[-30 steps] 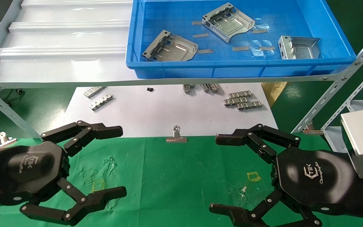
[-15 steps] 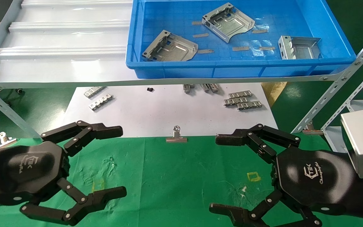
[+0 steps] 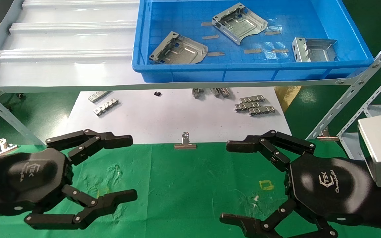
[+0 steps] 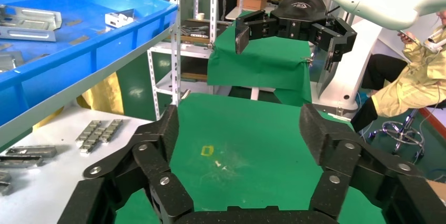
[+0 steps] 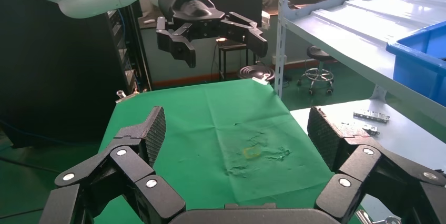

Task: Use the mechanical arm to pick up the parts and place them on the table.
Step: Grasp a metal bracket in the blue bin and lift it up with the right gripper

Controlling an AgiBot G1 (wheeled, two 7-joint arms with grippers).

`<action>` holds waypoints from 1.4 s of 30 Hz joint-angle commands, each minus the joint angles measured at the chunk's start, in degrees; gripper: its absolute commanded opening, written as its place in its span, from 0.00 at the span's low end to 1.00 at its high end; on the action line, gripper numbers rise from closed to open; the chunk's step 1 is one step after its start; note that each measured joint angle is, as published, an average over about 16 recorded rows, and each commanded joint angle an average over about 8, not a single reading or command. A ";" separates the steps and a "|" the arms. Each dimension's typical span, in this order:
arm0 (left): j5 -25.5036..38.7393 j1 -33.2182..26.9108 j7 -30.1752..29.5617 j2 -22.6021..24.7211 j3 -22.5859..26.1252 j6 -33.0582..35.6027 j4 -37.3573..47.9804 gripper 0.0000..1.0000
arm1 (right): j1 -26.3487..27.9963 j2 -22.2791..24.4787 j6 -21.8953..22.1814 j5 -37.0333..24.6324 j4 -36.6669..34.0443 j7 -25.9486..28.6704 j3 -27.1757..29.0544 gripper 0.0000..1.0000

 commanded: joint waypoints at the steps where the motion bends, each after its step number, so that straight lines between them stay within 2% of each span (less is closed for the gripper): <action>1: 0.00 0.00 0.00 0.00 0.00 0.00 0.00 0.00 | 0.00 0.00 0.00 0.00 0.00 0.00 0.00 1.00; 15: 0.00 0.00 0.00 0.00 0.00 0.00 0.00 0.00 | 1.37 0.06 0.64 -0.67 0.49 0.09 0.16 1.00; 20: 0.00 0.00 0.00 0.00 0.00 0.00 0.00 0.00 | 8.73 -2.43 4.62 -4.32 0.85 2.08 -0.55 1.00; 25: 0.00 0.00 0.00 0.00 0.00 0.00 0.01 0.00 | 20.02 -8.96 12.27 -13.91 -2.84 6.63 -4.55 1.00; 32: 0.00 -0.01 0.00 0.00 0.01 0.00 0.01 0.00 | 35.66 -20.95 23.28 -30.79 -17.88 11.53 -12.17 1.00; 39: 0.00 -0.01 0.01 0.00 0.01 0.00 0.01 0.00 | 46.36 -31.88 31.42 -42.99 -38.70 12.36 -18.20 0.99; 40: 0.00 -0.01 0.01 0.00 0.01 0.00 0.01 0.00 | 47.41 -33.13 32.16 -44.06 -41.55 12.23 -18.78 0.95; 42: 0.00 -0.01 0.01 0.00 0.01 0.00 0.01 0.00 | 49.27 -35.46 33.46 -45.86 -47.07 11.75 -19.81 0.72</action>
